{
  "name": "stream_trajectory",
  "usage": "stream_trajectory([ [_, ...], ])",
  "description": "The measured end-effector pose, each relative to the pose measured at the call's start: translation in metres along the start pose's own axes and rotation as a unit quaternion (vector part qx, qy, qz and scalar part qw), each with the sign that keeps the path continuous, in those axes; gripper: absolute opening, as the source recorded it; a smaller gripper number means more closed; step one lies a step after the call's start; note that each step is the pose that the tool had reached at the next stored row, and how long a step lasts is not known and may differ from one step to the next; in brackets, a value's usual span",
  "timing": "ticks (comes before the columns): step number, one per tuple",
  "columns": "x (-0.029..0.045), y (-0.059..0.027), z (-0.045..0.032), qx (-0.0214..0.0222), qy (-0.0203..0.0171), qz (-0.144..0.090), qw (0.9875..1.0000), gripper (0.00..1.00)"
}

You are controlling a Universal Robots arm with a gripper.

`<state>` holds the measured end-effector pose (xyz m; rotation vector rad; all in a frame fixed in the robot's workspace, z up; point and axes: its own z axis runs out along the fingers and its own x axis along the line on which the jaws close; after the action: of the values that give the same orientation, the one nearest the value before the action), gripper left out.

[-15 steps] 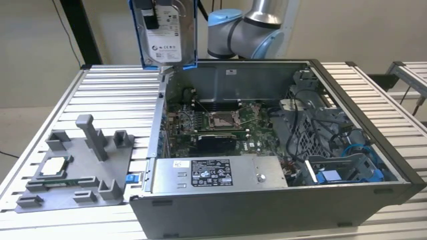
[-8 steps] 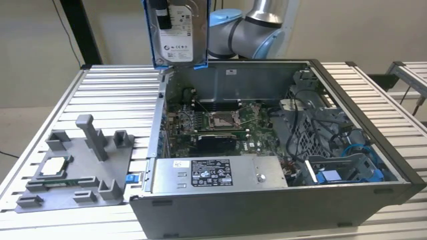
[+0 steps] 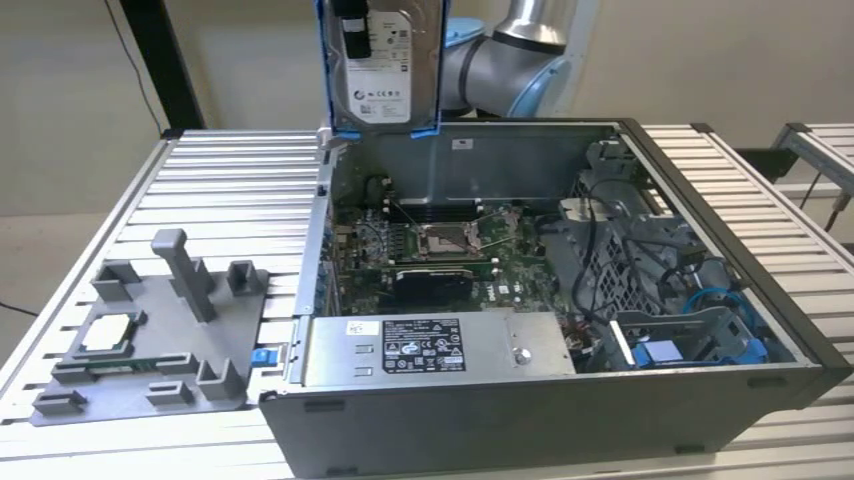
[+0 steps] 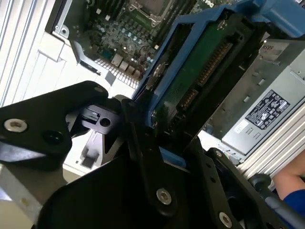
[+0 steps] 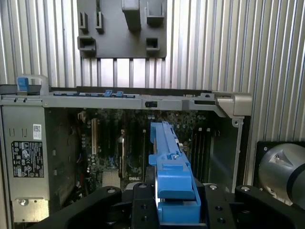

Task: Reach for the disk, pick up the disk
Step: 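Pick up the disk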

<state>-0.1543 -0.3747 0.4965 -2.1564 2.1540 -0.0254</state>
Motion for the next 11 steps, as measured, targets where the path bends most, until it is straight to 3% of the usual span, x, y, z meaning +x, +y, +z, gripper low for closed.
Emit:
stream_trajectory([
  [11, 0.0001, -0.0308, 0.0025, -0.0004, 0.0000, 0.000, 1.0000, 0.00],
])
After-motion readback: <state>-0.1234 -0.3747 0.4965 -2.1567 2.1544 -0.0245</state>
